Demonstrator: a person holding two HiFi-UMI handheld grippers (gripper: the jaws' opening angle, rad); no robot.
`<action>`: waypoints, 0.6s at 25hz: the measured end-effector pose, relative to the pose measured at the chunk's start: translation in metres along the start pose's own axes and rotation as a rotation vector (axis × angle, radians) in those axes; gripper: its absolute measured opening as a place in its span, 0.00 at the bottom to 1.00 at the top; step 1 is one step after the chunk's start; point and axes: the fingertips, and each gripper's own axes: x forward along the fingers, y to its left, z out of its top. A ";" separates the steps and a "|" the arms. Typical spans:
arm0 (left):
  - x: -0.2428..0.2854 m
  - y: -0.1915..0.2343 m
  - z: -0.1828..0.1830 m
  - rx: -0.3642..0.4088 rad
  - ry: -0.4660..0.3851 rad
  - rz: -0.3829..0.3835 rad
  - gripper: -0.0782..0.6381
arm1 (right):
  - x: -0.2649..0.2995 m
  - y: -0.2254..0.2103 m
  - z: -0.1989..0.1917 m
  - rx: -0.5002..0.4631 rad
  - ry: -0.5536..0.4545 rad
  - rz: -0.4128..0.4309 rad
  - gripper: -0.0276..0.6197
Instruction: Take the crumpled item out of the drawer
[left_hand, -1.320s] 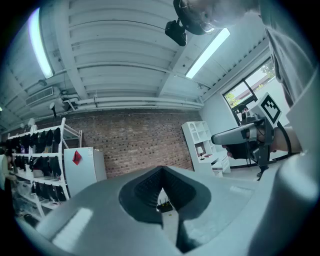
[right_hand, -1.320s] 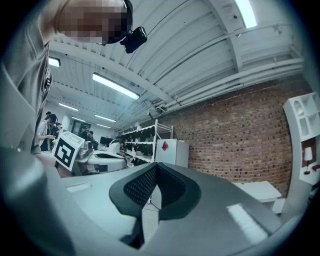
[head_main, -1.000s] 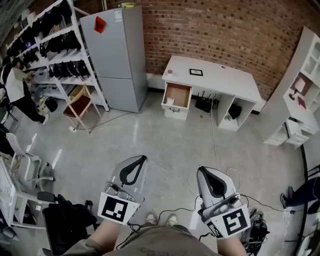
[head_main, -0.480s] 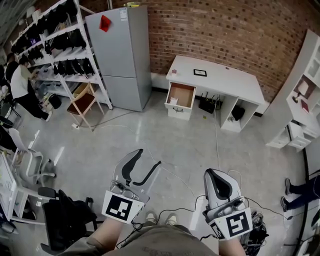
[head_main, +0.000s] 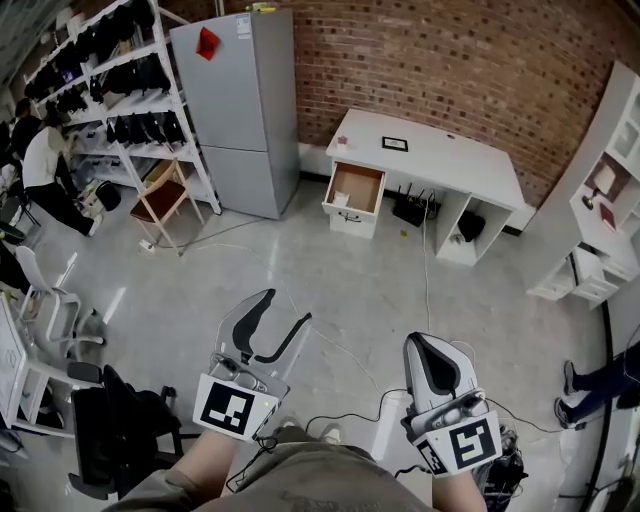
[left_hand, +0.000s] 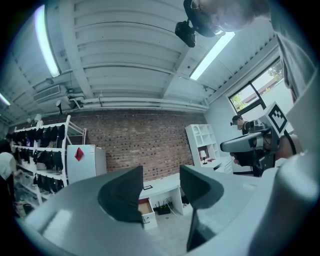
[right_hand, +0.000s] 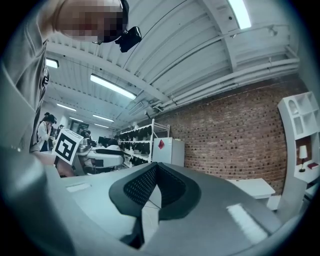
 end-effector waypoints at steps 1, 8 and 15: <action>0.000 -0.003 0.001 0.006 -0.007 0.005 0.42 | -0.002 -0.002 -0.001 -0.001 0.000 0.005 0.09; 0.003 -0.024 -0.003 0.019 -0.015 0.014 0.42 | -0.018 -0.007 -0.005 -0.017 0.000 0.033 0.09; 0.016 -0.020 -0.018 0.010 0.006 0.018 0.42 | -0.008 -0.014 -0.022 -0.023 0.003 0.030 0.09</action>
